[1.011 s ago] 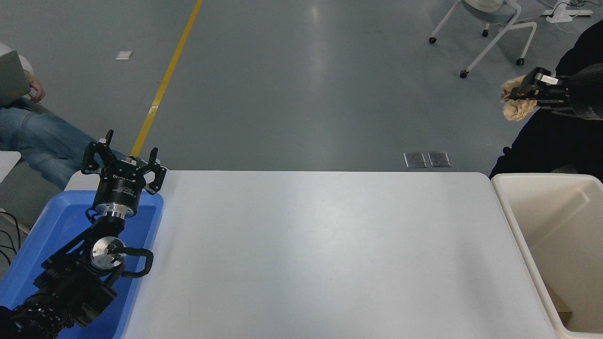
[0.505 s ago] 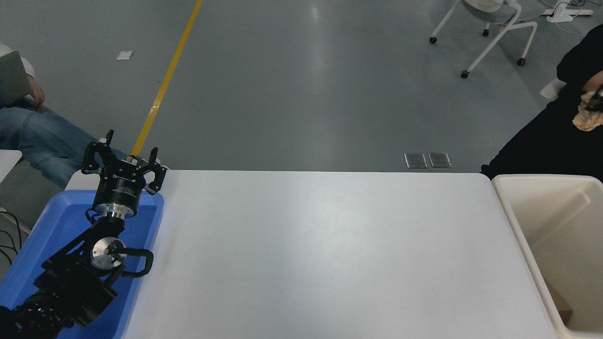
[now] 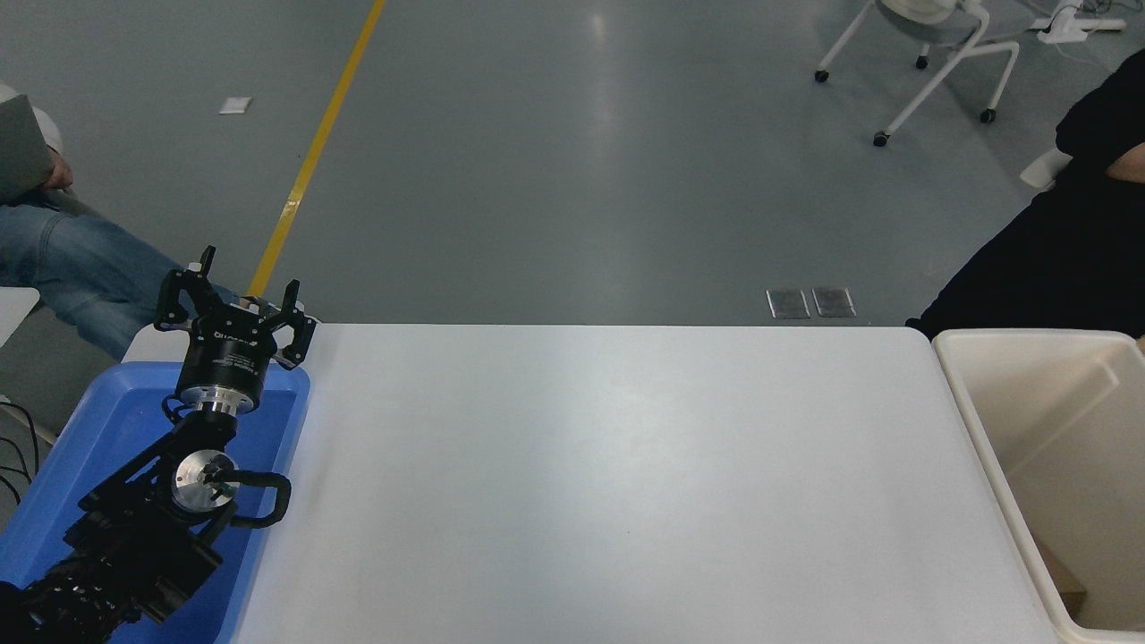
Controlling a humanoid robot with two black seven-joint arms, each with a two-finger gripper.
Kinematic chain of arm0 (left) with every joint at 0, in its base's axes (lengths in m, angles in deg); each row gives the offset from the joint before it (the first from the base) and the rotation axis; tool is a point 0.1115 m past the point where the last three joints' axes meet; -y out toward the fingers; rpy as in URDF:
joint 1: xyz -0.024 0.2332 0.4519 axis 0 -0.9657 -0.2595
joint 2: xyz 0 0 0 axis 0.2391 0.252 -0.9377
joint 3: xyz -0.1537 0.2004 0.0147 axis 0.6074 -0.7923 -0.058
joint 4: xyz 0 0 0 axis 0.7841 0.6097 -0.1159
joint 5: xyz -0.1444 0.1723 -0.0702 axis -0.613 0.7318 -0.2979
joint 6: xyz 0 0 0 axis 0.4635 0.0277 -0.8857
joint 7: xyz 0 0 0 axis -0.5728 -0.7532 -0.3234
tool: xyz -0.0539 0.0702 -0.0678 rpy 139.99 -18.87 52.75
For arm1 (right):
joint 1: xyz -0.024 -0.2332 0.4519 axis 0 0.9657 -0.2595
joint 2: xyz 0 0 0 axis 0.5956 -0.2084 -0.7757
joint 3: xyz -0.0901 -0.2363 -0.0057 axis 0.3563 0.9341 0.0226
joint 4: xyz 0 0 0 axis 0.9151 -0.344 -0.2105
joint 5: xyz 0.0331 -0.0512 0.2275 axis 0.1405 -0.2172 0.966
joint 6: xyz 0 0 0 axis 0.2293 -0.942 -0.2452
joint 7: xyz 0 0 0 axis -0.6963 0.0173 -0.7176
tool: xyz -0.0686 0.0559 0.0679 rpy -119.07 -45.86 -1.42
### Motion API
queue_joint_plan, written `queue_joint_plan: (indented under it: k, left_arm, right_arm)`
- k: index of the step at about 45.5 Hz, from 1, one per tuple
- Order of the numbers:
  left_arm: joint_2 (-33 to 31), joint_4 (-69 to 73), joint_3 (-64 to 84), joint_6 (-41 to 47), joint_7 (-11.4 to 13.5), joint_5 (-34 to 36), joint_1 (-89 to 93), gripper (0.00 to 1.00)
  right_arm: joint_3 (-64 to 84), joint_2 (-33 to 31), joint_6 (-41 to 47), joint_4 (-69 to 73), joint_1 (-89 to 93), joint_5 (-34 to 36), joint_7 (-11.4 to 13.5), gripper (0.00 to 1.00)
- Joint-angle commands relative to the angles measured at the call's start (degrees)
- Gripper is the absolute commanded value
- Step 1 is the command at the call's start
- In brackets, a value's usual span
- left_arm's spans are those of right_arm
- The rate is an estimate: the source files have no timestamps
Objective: Pick up paper ball place in dustbin
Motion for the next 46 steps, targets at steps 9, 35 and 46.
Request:
queue_joint_plan:
  k: [9, 35, 46]
  left_arm:
    - [0.0, 0.0, 0.0, 0.0, 0.0, 0.0, 0.0, 0.99]
    - [0.0, 0.0, 0.0, 0.0, 0.0, 0.0, 0.0, 0.99]
    - [0.0, 0.0, 0.0, 0.0, 0.0, 0.0, 0.0, 0.99]
  right_arm:
    - [-12.1, 5.0, -6.1, -1.4, 13.1, 1.9, 0.0, 0.00]
    - [-11.1, 3.7, -5.0, -0.7, 5.8, 0.2, 0.1, 1.00]
    - [-10.6, 2.6, -4.2, 0.4, -3.5, -12.1, 0.1, 1.00]
